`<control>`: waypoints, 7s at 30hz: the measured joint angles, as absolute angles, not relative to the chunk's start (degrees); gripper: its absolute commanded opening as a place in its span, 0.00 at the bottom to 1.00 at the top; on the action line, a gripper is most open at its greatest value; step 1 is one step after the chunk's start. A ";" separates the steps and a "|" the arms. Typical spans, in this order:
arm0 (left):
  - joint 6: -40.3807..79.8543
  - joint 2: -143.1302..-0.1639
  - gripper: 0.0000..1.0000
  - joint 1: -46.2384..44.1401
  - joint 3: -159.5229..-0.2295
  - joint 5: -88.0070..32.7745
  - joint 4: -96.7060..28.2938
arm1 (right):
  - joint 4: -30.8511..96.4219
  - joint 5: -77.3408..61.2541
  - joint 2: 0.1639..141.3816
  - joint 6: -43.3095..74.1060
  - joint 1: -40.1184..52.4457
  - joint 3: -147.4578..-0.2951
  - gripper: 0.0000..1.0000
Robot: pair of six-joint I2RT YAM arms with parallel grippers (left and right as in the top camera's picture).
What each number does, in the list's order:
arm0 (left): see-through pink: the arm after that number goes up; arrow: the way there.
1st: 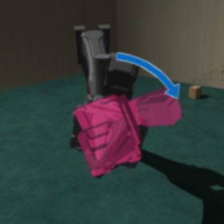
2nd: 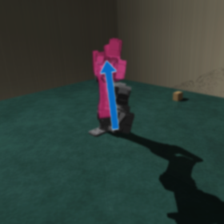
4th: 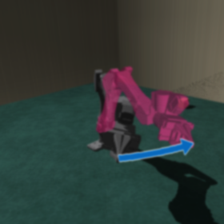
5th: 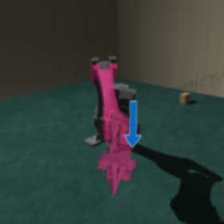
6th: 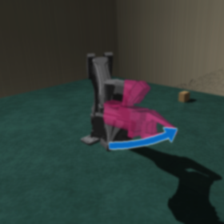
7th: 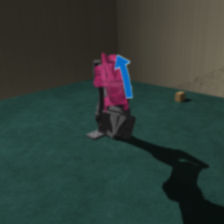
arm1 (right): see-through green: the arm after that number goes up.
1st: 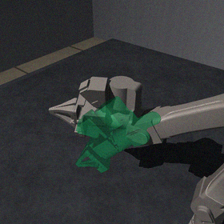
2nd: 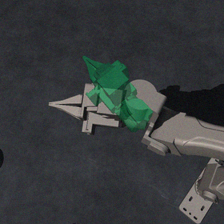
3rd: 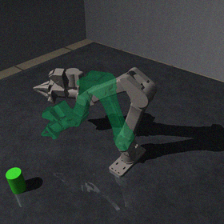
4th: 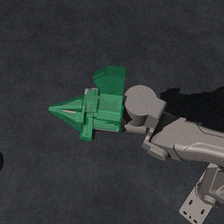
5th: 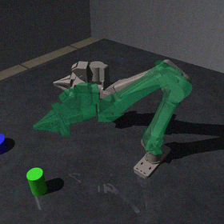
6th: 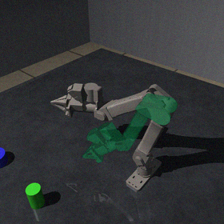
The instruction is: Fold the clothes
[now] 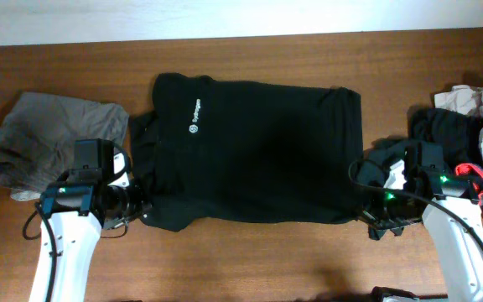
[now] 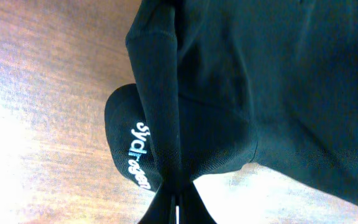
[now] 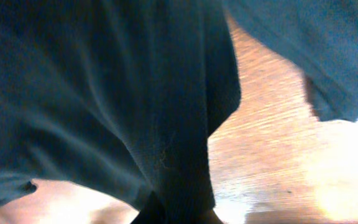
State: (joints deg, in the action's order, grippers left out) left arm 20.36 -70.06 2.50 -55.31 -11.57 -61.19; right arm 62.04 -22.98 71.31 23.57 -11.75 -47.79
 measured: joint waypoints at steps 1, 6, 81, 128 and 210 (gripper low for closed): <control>20.36 -70.06 0.00 2.50 -55.31 -11.57 -61.58 | 62.26 -22.41 71.31 23.53 -11.75 -47.79 0.04; 20.36 -70.06 0.00 2.50 -55.31 -11.66 -60.99 | 62.35 -22.72 71.31 23.53 -11.75 -47.79 0.04; 14.09 -90.94 0.00 2.50 -55.42 -14.33 -22.83 | 46.09 -22.35 101.45 20.08 -11.68 -66.81 0.29; -6.46 -117.86 0.89 1.41 -88.27 -20.14 -13.74 | 36.07 -23.03 113.38 10.79 -11.68 -87.22 0.56; -6.46 -134.69 0.02 1.41 -107.70 -26.61 -30.48 | 17.32 -26.89 126.82 15.88 -9.74 -87.22 0.61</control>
